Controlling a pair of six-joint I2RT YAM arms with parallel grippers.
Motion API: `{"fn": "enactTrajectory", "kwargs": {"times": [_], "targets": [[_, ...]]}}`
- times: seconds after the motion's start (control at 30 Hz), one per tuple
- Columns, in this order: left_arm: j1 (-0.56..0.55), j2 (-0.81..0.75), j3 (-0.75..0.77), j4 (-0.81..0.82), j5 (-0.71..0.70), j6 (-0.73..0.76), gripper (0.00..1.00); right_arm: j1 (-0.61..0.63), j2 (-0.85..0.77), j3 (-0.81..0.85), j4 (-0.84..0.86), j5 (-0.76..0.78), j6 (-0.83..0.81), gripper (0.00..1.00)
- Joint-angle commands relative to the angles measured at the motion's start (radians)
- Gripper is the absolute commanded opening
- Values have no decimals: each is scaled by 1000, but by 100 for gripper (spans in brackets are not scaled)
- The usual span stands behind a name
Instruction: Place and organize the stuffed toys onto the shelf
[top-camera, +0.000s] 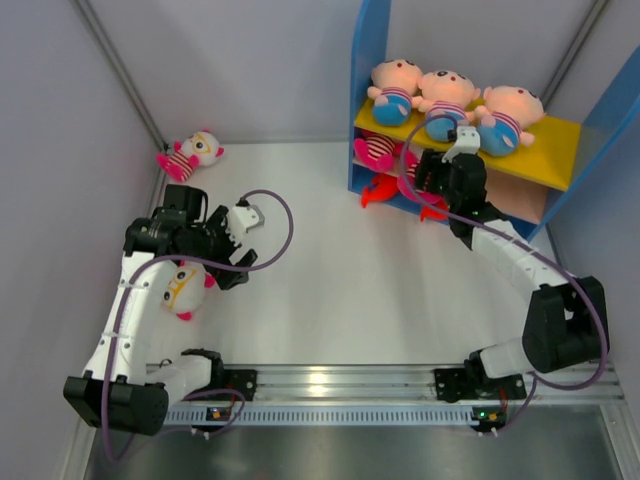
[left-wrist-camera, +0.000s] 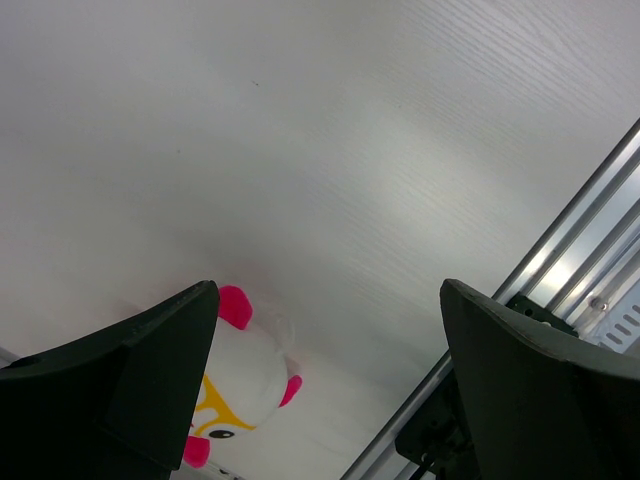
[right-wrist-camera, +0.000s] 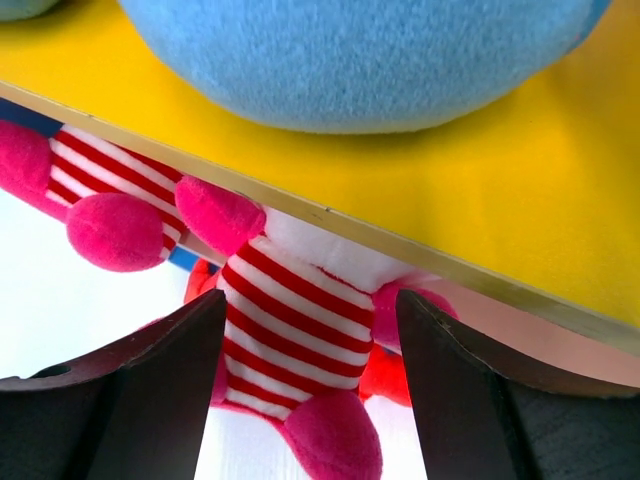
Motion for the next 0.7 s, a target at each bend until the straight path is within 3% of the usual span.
{"fn": "enactTrajectory", "kwargs": {"times": [0.0,0.27,0.43,0.67], "targets": [[3,-28,-7,8,5,11,98,10,-94,69,-40,-22,-15,69],[3,-29,-10,8,5,11,98,21,-310,-29,-245,-102,-14,63],[3,-28,-7,6,10,7,98,33,-367,-225,-79,-263,61,36],[3,-29,-15,6,4,-3,98,44,-252,-338,191,-306,152,31]]}}
